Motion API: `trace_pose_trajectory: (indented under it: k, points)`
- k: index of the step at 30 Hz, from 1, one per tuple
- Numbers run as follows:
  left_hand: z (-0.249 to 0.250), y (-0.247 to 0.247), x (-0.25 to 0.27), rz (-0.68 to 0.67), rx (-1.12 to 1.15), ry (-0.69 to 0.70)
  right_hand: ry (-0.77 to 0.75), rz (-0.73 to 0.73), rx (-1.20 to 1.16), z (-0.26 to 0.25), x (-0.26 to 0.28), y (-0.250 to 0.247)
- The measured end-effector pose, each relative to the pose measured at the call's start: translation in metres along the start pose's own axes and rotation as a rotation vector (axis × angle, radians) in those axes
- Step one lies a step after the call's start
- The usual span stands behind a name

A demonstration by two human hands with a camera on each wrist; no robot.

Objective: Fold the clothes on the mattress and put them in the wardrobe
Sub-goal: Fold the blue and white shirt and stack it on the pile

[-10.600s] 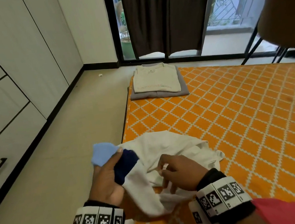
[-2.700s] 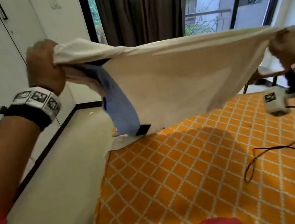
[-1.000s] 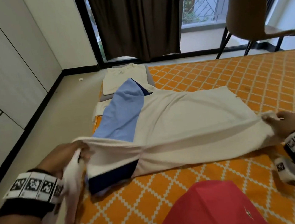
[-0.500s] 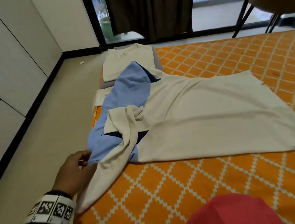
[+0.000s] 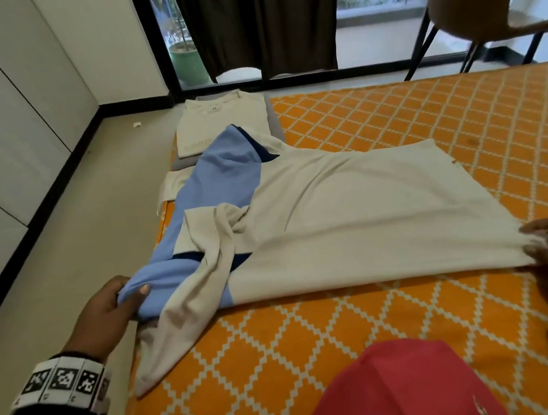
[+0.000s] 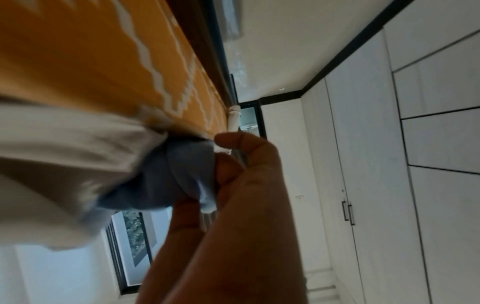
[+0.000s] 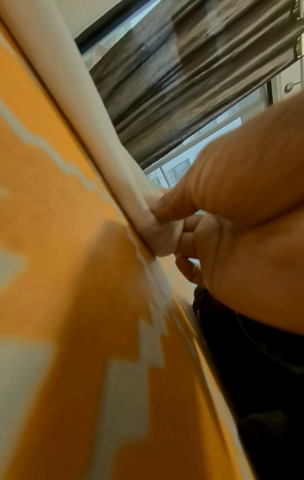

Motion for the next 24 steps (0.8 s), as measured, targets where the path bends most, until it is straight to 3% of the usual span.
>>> trace_pose_trajectory:
  k: [5, 9, 12, 15, 20, 24]
  points:
    - [-0.004, -0.015, 0.001, -0.154, -0.434, -0.110, 0.168, 0.006, 0.121, -0.060, 0.037, -0.014]
    - [-0.003, -0.013, 0.008, -0.200, -0.525, -0.135, 0.251, -0.007, 0.353, -0.075, 0.042, -0.019]
    - [0.005, -0.014, 0.016, -0.183, -0.480, -0.121, 0.012, 0.102, 0.584, -0.134, 0.055, -0.029]
    - [0.013, -0.022, 0.021, -0.087, -0.417, -0.098, -0.374, 0.138, 0.547, -0.226, 0.077, -0.020]
    - [0.022, -0.031, 0.025, -0.095, -0.403, -0.116, -0.844, -0.212, 0.566, -0.387, 0.136, 0.041]
    - [0.030, -0.025, 0.021, -0.133, -0.423, -0.080, -0.974, -0.441, 0.599, -0.470, 0.196, 0.114]
Point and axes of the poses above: each hand's wrist, its own x-axis away from the middle knuckle, its own y-axis out of the palm, z = x × y, the point moved 2 cm from there along -x, towards the middle knuckle, and after that the axes turned 1 degree about y, right-handed, at the moved point
